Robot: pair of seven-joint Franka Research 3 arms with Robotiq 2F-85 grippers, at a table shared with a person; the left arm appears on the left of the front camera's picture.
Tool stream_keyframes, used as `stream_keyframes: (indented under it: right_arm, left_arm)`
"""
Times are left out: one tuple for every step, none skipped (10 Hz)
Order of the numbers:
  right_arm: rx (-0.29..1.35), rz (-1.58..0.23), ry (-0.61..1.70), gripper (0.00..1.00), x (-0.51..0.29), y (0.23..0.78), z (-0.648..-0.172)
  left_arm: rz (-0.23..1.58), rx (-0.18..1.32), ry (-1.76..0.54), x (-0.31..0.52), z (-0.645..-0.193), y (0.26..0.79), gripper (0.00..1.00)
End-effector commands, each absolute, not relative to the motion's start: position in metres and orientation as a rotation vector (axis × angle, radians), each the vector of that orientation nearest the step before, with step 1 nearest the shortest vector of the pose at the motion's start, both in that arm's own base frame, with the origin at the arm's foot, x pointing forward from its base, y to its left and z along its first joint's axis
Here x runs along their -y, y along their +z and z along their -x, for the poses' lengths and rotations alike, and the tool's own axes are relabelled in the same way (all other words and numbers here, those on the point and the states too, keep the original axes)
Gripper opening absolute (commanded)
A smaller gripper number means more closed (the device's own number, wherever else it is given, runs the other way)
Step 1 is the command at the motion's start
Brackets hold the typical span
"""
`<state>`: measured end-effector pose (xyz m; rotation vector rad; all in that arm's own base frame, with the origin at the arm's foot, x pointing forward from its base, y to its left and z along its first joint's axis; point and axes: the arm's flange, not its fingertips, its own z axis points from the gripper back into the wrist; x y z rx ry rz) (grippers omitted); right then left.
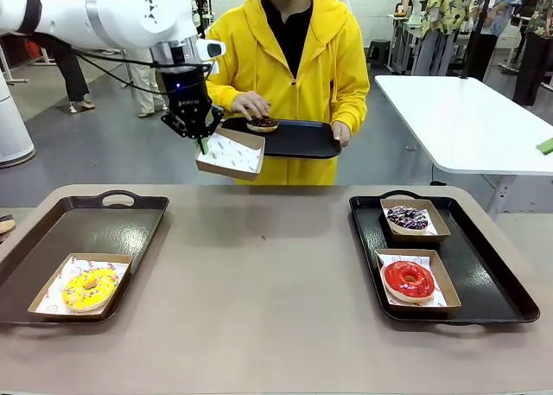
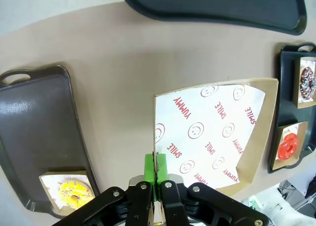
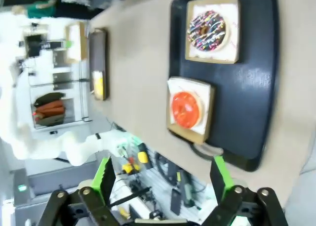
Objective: Individually package the donuts and arrange them on the tray.
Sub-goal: Place the picked Paper togo box on the Handle tray while simultaneously picking up another Paper togo box from the table with the other hand.
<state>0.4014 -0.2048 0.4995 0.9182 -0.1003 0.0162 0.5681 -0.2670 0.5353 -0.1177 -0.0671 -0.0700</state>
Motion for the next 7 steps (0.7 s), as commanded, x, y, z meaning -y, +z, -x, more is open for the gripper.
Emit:
stream_keyframes:
  right_arm:
    - [0.12,-1.058,0.074,1.0,0.221,0.475,-0.39]
    - [0.135,-1.108,0.086,1.0,0.233,0.463,-0.382]
    - [0.156,-1.148,0.102,1.0,0.24,0.451,-0.377]
    - [0.164,-1.167,0.1,1.0,0.244,0.439,-0.377]
    - [0.195,-1.194,0.098,1.0,0.249,0.423,-0.381]
    - [0.215,-1.212,0.072,1.0,0.251,0.413,-0.387]
    - [0.23,-1.211,0.053,1.0,0.251,0.405,-0.394]
  left_arm:
    - [0.076,0.075,-0.023,0.278,-0.582,0.545,0.0]
    - [0.07,0.066,-0.011,0.278,-0.583,0.545,0.0]
    - [0.113,0.074,-0.062,0.27,-0.571,0.542,0.0]
    - [0.113,0.074,-0.062,0.27,-0.571,0.542,0.0]
    - [0.113,0.074,-0.062,0.27,-0.571,0.542,0.0]
    - [0.113,0.074,-0.062,0.27,-0.571,0.542,0.0]
    - [0.113,0.074,-0.062,0.27,-0.571,0.542,0.0]
